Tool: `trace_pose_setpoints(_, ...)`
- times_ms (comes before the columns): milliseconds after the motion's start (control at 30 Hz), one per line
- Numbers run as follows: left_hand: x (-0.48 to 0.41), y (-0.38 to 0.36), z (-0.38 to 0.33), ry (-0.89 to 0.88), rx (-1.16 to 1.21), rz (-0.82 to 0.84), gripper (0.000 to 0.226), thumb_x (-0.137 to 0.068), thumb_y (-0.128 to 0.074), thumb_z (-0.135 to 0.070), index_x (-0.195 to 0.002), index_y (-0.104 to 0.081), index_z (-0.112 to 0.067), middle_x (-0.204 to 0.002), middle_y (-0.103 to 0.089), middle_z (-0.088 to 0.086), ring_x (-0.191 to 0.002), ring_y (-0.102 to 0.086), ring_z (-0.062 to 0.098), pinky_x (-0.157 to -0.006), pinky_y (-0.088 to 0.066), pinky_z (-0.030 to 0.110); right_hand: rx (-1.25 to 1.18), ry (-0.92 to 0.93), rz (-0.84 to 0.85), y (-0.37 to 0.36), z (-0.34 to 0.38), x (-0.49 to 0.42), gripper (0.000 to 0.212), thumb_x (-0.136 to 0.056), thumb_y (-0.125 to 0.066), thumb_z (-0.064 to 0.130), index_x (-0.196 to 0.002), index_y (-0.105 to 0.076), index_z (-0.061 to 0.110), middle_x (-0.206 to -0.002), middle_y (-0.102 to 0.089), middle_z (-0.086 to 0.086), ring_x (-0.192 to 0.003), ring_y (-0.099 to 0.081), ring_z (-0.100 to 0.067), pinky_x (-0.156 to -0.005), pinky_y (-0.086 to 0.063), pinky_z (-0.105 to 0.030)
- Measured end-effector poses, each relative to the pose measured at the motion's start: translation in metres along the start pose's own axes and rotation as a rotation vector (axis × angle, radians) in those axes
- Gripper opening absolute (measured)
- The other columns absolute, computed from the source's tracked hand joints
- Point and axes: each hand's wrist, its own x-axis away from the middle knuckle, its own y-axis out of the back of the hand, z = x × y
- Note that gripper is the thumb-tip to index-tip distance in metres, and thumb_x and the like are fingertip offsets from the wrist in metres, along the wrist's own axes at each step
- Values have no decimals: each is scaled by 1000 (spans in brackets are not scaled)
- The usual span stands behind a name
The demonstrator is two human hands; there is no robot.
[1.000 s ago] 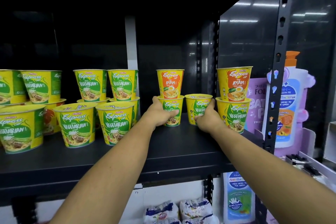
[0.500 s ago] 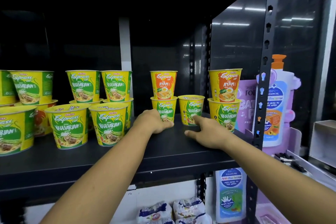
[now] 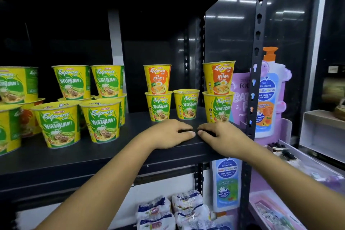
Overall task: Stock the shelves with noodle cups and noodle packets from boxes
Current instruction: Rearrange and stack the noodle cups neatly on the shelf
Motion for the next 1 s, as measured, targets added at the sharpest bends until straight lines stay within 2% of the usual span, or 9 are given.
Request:
trace_pose_setpoints(100,2,0,4,5,33,-4,49,-104,-51,-52,-148,-56,-31,-155,-50,-12,-140,-45,10,-106,-32,21,31,-36,-79,-7,0,4,33,-101,-46,51,-121,-68,38,-114,-72,17,-105,-64,-15,-87,-55,-38)
trace_pose_setpoints(200,1,-1,5,5,42,-21,49,-103,-52,-53,-147,-56,-32,-156,-49,-12,-141,-45,10,-104,-30,20,-19,-60,-186,-11,-3,6,29,-96,-55,50,-112,-73,34,-108,-74,16,-101,-66,-13,-83,-54,-34)
trace_pose_setpoints(333,1,-2,6,19,63,-35,49,-102,-53,-53,-146,-58,-31,-153,-52,-11,-139,-46,11,-102,-31,22,-176,-110,-369,-15,-8,3,39,-89,-72,35,-126,-67,21,-124,-63,1,-113,-60,-18,-93,-49,-30)
trace_pose_setpoints(500,0,-2,7,38,80,-48,49,-101,-56,-54,-144,-60,-32,-151,-54,-12,-137,-48,11,-101,-33,22,-347,-279,-482,-12,-3,-10,87,-82,-81,33,-152,-31,20,-154,-29,-12,-140,-36,-36,-117,-35,-49)
trace_pose_setpoints(633,2,-1,6,41,91,-50,48,-100,-57,-53,-143,-62,-32,-148,-57,-11,-134,-50,10,-101,-35,23,-492,-428,-457,1,-1,-30,118,-80,-86,27,-161,0,18,-167,-5,-16,-154,-9,-36,-124,-18,-46)
trace_pose_setpoints(733,4,0,5,55,108,-58,47,-99,-59,-53,-141,-63,-31,-147,-58,-11,-132,-51,10,-101,-35,23,-639,-523,-433,9,-5,-45,130,-81,-87,27,-161,15,21,-168,2,-14,-155,-9,-34,-123,-20,-45)
trace_pose_setpoints(800,5,0,5,62,124,-66,45,-99,-60,-51,-140,-64,-31,-145,-59,-11,-127,-51,6,-99,-34,22,-645,-536,-421,10,-11,-51,132,-82,-87,29,-159,20,24,-168,-2,-13,-153,-18,-35,-121,-25,-47)
trace_pose_setpoints(867,5,0,5,67,129,-70,44,-99,-61,-50,-139,-65,-31,-144,-60,-11,-119,-49,2,-98,-34,22,-632,-509,-413,6,-19,-55,130,-82,-86,29,-159,19,26,-165,-16,-13,-147,-32,-34,-119,-33,-49)
trace_pose_setpoints(1000,5,0,5,72,127,-73,43,-100,-61,-49,-138,-66,-31,-142,-61,-12,-114,-49,1,-95,-35,21,-669,-466,-447,-2,-27,-55,113,-81,-86,29,-158,-3,24,-140,-53,-6,-125,-56,-28,-106,-47,-44)
